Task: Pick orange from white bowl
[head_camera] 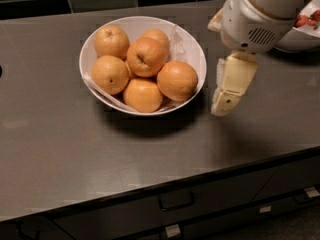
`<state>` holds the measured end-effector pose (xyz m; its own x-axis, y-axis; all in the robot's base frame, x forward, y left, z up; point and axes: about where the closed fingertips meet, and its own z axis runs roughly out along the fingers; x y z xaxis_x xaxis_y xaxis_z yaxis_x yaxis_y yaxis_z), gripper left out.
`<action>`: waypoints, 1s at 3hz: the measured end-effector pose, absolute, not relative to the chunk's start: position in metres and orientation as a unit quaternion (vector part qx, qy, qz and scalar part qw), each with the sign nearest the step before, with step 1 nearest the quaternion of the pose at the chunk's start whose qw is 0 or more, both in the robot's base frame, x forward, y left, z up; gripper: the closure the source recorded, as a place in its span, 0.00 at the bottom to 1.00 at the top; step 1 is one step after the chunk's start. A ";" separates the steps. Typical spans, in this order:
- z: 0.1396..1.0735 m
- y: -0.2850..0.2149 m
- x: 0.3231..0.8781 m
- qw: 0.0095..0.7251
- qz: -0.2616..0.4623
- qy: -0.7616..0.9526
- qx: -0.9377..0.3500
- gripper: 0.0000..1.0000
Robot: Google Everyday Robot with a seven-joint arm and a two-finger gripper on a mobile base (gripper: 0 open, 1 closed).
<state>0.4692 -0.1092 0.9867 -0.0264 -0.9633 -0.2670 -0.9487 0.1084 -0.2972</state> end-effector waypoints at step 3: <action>0.975 -0.066 0.479 0.257 0.027 0.717 -0.647 0.00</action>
Offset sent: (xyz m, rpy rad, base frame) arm -0.0002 0.0428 -0.0023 0.0399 -0.0184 0.0562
